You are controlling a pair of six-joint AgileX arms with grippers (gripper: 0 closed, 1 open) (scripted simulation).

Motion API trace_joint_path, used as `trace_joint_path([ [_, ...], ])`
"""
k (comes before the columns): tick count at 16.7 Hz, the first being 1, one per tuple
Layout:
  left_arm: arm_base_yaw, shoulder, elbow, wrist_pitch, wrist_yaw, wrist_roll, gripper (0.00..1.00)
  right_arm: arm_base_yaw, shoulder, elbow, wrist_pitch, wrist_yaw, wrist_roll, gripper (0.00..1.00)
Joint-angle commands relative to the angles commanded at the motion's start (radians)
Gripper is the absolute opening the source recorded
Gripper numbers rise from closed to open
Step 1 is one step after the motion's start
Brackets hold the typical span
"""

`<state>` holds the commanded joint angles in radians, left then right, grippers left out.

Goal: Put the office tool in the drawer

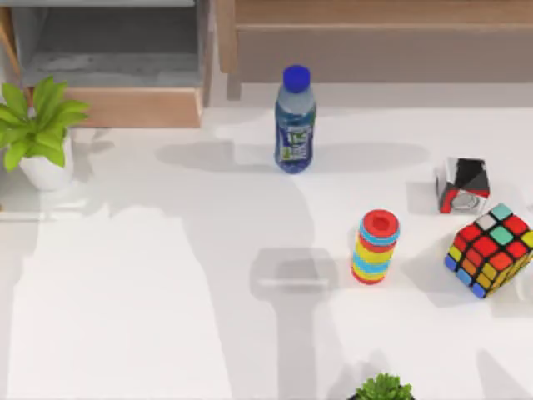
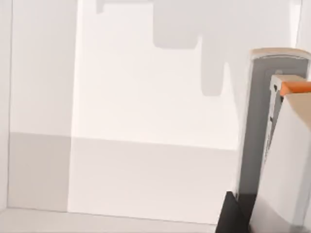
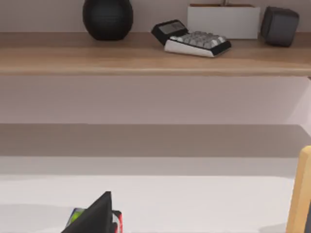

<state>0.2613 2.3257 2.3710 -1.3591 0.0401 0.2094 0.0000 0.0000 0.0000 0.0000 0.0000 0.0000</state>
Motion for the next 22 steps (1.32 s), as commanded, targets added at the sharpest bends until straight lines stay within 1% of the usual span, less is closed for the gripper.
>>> trace_joint_path([
  [3, 0.059, 0.177, 0.12, -0.043, -0.02, 0.084, 0.0, 0.0, 0.0, 0.0, 0.0, 0.0, 0.0, 1.0],
  [7, 0.068, 0.313, 0.181, -0.103, -0.043, 0.144, 0.0, 0.0, 0.0, 0.0, 0.0, 0.0, 0.0, 1.0],
  [13, 0.067, 0.325, 0.179, -0.106, -0.045, 0.148, 0.0, 0.0, 0.0, 0.0, 0.0, 0.0, 0.0, 1.0],
  [19, 0.066, 0.311, 0.122, -0.061, -0.045, 0.148, 0.0, 0.0, 0.0, 0.0, 0.0, 0.0, 0.0, 1.0],
  [22, 0.066, 0.31, 0.121, -0.06, -0.045, 0.149, 0.0, 0.0, 0.0, 0.0, 0.0, 0.0, 0.0, 1.0],
])
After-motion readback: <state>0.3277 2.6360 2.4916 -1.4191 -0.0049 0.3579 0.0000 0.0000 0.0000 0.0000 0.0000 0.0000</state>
